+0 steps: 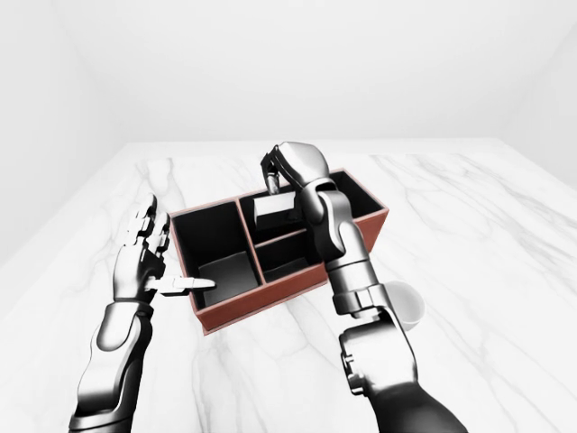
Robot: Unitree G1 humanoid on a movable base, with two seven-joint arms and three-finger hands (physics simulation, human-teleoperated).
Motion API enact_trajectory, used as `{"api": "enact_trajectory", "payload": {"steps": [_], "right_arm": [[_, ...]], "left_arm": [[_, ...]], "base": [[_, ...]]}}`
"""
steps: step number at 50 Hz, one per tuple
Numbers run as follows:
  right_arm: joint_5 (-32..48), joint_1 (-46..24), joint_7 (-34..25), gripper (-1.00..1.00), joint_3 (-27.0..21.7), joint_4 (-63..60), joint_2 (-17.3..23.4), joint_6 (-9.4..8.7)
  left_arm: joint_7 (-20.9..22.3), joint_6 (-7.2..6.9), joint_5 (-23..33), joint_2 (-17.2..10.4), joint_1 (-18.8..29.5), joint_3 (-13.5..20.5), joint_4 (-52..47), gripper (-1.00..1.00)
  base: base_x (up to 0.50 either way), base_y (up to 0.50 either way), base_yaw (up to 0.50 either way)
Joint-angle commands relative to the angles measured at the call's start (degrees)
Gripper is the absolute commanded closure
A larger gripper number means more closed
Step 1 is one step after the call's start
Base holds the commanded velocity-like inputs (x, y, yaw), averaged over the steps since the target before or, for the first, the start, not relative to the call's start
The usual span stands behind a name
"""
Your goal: Pick up the book and place it in the front compartment of the caddy.
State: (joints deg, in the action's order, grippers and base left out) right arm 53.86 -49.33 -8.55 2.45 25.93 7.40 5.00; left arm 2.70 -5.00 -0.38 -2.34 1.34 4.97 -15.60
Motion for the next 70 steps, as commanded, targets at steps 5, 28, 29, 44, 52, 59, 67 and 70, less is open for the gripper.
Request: {"api": "enact_trajectory", "payload": {"steps": [5, 28, 29, 44, 52, 59, 67, 70], "right_arm": [[0.15, -4.07, 5.18, 1.00, -0.34, 7.11, -0.11, 0.00], [1.69, -7.61, 8.91, 1.00, 0.73, 14.67, -1.43, 0.00], [1.81, -7.70, 8.87, 1.00, 0.80, 14.71, -1.58, 0.00], [2.40, -11.03, 11.85, 1.00, 1.13, 21.16, -1.95, 0.00], [2.87, -12.36, 13.51, 1.00, 1.39, 23.94, -2.17, 0.00], [3.23, -13.90, 15.69, 1.00, 1.54, 28.15, -2.07, 0.00], [3.72, -15.30, 17.28, 1.00, 1.86, 31.32, -2.19, 0.00], [3.90, -15.31, 17.44, 1.00, 1.96, 31.49, -2.39, 0.00]], "left_arm": [[-0.15, 0.00, -0.07, -0.09, 0.12, 0.11, -0.34, -1.00], [0.00, 0.00, -1.42, -0.86, 1.63, 1.88, 2.96, -1.00], [-0.13, 0.00, -1.65, -1.08, 2.28, 2.21, 3.25, -1.00], [-0.61, 0.00, -2.16, -1.45, 2.83, 2.46, 2.80, -1.00], [-0.61, 0.00, -2.14, -1.40, 2.57, 2.28, 2.37, -1.00], [-0.62, 0.00, -1.99, -1.28, 2.32, 2.05, 2.75, -1.00], [-0.63, 0.00, -2.26, -1.44, 2.59, 2.35, 2.64, -1.00], [-0.70, 0.00, -2.29, -1.47, 2.64, 2.39, 2.11, -1.00]], "base": [[0.00, 0.00, 0.00], [0.00, 0.00, 0.00], [0.00, 0.00, 0.00], [0.00, 0.00, 0.00], [0.00, 0.00, 0.00], [0.00, 0.00, 0.00], [0.00, 0.00, 0.00], [0.00, 0.00, 0.00]]}}
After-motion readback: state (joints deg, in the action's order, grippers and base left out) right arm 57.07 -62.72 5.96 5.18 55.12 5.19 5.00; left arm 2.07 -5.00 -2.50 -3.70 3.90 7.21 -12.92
